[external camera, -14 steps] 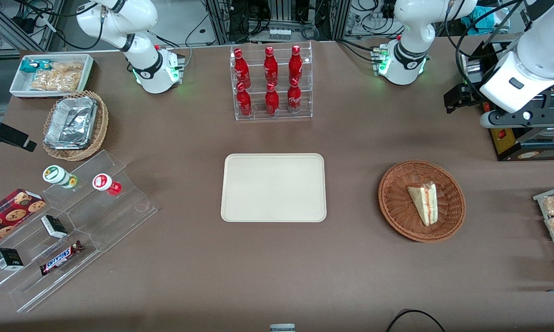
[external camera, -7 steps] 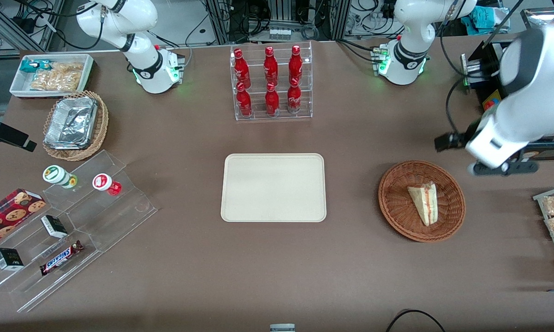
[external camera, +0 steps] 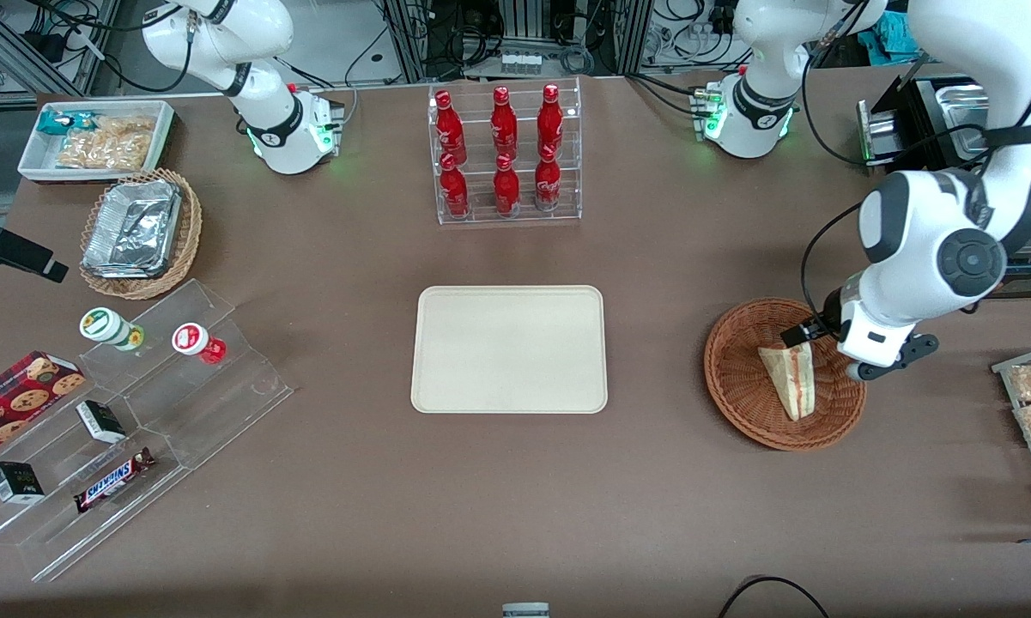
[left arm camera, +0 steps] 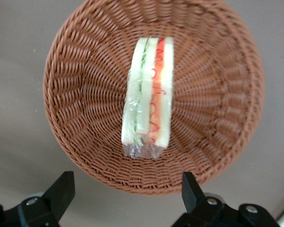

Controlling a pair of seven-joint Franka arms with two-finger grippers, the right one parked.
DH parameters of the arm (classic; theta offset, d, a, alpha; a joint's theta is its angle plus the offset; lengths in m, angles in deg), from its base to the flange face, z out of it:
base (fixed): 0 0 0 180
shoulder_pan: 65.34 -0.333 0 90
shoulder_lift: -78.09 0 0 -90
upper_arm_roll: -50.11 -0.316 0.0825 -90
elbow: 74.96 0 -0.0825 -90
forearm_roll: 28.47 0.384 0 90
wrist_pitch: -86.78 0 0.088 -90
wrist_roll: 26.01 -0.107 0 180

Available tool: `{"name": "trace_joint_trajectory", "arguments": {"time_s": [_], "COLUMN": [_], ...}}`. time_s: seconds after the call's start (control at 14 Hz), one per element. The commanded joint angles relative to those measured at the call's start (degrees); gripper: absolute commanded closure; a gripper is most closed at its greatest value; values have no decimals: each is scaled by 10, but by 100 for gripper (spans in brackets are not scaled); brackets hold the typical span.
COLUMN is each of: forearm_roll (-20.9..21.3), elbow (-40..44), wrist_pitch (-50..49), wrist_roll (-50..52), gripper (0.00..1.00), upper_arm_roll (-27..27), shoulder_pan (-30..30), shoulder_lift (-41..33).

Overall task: Place sandwich from basket to tray
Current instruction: 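Close the left gripper on the wrapped sandwich and lift it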

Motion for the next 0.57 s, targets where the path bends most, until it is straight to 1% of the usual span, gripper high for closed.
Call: {"name": "trace_joint_trajectory", "arguments": {"time_s": [0.0,0.5], "forearm_roll": [0,-7], "elbow": [-8,-4], "wrist_pitch": [14,92], "wrist_roll": [18,19], "gripper": [0,0], "upper_arm_roll": [4,4], "shoulder_pan": [-9,-9], "shoulder_lift": [8,54]}}
